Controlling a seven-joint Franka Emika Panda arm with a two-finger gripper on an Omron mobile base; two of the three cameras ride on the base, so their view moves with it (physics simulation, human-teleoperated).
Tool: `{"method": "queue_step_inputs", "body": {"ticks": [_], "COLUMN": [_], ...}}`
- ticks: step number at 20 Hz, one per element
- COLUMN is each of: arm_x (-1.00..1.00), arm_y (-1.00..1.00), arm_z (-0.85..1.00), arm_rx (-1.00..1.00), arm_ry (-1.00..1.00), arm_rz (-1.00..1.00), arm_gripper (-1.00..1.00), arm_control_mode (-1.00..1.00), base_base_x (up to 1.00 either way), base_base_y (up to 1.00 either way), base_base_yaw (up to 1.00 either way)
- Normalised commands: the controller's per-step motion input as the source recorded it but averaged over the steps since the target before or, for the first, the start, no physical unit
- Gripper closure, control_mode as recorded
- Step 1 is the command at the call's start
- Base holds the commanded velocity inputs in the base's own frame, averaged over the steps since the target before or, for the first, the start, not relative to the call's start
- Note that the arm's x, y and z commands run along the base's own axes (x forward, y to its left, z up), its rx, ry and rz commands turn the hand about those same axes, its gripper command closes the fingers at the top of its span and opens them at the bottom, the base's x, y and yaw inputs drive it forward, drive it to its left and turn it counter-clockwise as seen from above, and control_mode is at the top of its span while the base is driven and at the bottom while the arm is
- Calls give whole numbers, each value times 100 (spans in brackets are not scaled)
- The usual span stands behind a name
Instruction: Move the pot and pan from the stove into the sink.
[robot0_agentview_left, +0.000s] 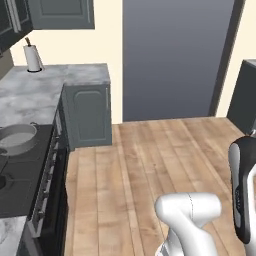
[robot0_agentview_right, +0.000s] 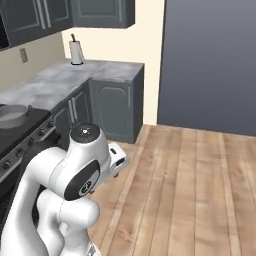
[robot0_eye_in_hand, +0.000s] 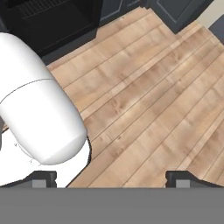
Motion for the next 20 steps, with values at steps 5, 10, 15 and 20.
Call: {"method": "queue_step_inputs", "body": {"ticks": [5,10,15,20], "arm_x": [0,0,0,0], "arm_y": [0,0,0,0], "arm_z": [0,0,0,0], "arm_rx": [0,0,0,0], "arm_ry": [0,0,0,0], "arm_rz": [0,0,0,0], "arm_gripper": [-100,-100,-100,-100], "arm_control_mode": [100,100,100,100], "base_base_x": [100,100,100,91], "base_base_y": [-18,-17,-14,-13], "base_base_yaw": [-4,-4,-4,-3]}}
